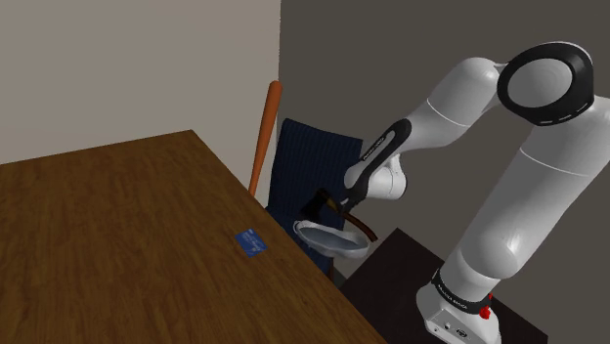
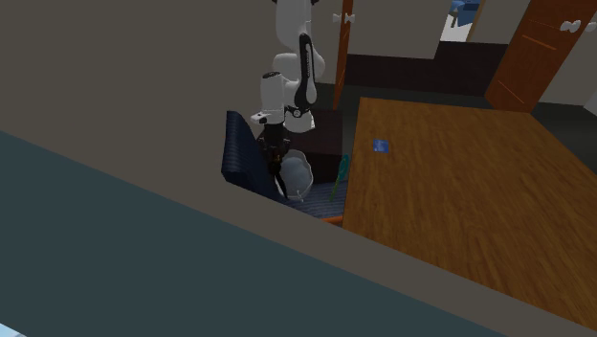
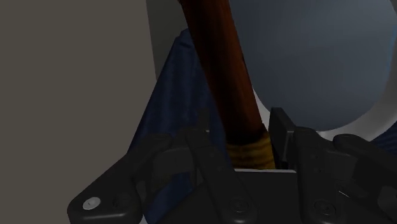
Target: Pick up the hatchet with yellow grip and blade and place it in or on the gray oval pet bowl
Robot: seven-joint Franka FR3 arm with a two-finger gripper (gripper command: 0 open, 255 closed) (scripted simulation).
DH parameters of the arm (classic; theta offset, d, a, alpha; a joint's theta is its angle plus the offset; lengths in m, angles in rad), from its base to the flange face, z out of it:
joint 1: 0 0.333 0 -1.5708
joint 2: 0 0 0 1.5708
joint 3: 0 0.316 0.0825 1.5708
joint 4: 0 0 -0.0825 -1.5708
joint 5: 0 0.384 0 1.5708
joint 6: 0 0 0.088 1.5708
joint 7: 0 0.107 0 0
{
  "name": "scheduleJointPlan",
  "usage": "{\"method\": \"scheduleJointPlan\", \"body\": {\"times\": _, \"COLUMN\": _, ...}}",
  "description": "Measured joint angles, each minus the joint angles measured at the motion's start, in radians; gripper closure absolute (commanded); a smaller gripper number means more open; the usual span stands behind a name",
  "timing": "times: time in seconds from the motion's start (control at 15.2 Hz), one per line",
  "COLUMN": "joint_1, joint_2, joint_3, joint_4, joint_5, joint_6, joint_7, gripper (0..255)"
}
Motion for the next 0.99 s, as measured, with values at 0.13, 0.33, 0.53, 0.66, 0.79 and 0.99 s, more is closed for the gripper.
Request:
{"method": "scheduleJointPlan", "body": {"times": 0.13, "joint_1": 0.002, "joint_2": 0.005, "joint_3": 0.006, "joint_4": 0.005, "joint_5": 0.018, "joint_6": 0.001, "joint_7": 0.004, "gripper": 0}}
{"method": "scheduleJointPlan", "body": {"times": 0.33, "joint_1": 0.005, "joint_2": 0.019, "joint_3": 0.000, "joint_4": -0.002, "joint_5": -0.029, "joint_6": -0.095, "joint_7": 0.053, "gripper": 0}}
{"method": "scheduleJointPlan", "body": {"times": 0.53, "joint_1": -0.008, "joint_2": -0.018, "joint_3": -0.031, "joint_4": 0.001, "joint_5": -0.117, "joint_6": -0.177, "joint_7": 0.094, "gripper": 0}}
{"method": "scheduleJointPlan", "body": {"times": 0.66, "joint_1": -0.032, "joint_2": -0.116, "joint_3": -0.051, "joint_4": -0.021, "joint_5": -0.225, "joint_6": -0.255, "joint_7": 0.171, "gripper": 0}}
{"method": "scheduleJointPlan", "body": {"times": 0.79, "joint_1": -0.048, "joint_2": -0.146, "joint_3": -0.051, "joint_4": -0.019, "joint_5": -0.261, "joint_6": -0.282, "joint_7": 0.195, "gripper": 0}}
{"method": "scheduleJointPlan", "body": {"times": 0.99, "joint_1": -0.052, "joint_2": -0.153, "joint_3": -0.050, "joint_4": -0.019, "joint_5": -0.269, "joint_6": -0.289, "joint_7": 0.202, "gripper": 0}}
